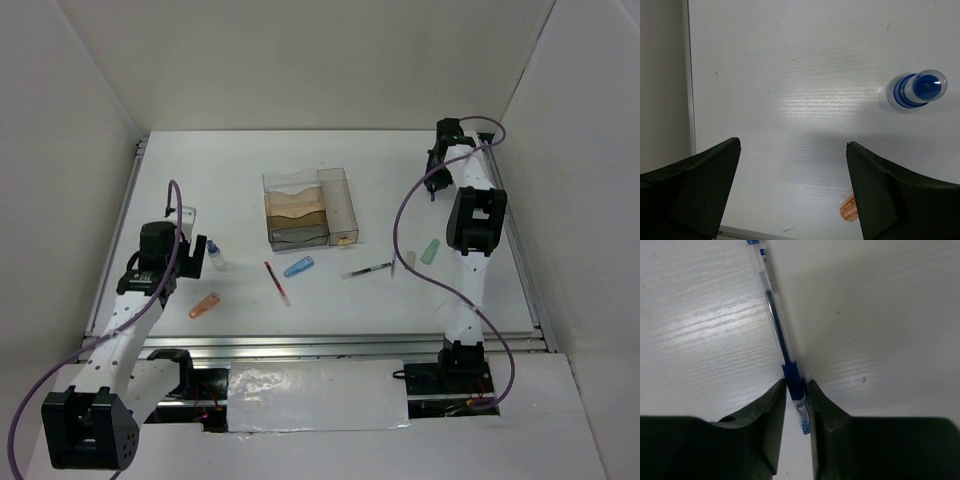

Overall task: Sort the stationery into containers
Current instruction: Grab a piece of stationery with the right arm, then place the stationery into the container

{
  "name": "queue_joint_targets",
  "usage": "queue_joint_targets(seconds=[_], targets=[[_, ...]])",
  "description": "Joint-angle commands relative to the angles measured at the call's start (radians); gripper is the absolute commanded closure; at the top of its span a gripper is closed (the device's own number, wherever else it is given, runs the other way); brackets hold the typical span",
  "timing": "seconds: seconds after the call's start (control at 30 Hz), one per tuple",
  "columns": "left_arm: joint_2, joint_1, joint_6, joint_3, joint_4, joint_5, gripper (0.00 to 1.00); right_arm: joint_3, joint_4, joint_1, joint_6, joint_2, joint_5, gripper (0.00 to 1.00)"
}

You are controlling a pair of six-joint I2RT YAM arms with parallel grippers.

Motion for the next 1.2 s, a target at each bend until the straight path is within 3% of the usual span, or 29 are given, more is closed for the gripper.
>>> queue_joint_targets(seconds=[0.0, 0.17, 0.4, 0.47, 0.6, 0.73, 0.87, 0.97, 1.17], targets=[[0.015, -0.03, -0.026, 0.012, 0.033, -0.018, 0.01, 0.047, -0.058, -0.004, -0.029, 0.04, 0.001, 0.71], [0.027, -0.039, -0.032, 0.016, 0.033, -0.037, 0.01, 0.021, -0.09, 0.001, -0.05, 0.032, -0.026, 1.0], [0.002, -0.042, -0.002, 0.021, 0.011, 0.011, 0.01, -0.267, -0.033, 0.03, -0.078, -0.222, -0.089, 1.0], [-0.043, -0.042, 0.009, 0.013, 0.006, 0.061, 0.01, -0.33, -0.033, 0.04, -0.082, -0.365, -0.164, 1.0], [-0.097, -0.044, 0.009, -0.004, 0.02, 0.088, 0.01, -0.462, -0.053, 0.125, -0.091, -0.61, -0.241, 1.0], [-0.101, -0.044, -0.009, 0.004, 0.028, 0.066, 0.01, -0.509, -0.075, 0.252, -0.033, -0.702, -0.301, 1.0], [-0.1, -0.044, -0.045, 0.024, 0.031, 0.01, 0.01, -0.546, -0.04, 0.388, 0.03, -0.718, -0.347, 1.0], [-0.104, -0.044, -0.058, 0.039, 0.0, -0.003, 0.01, -0.542, -0.033, 0.468, 0.037, -0.697, -0.295, 1.0], [-0.154, -0.044, -0.051, 0.01, 0.019, -0.031, 0.01, -0.474, -0.053, 0.543, 0.074, -0.566, -0.318, 1.0]])
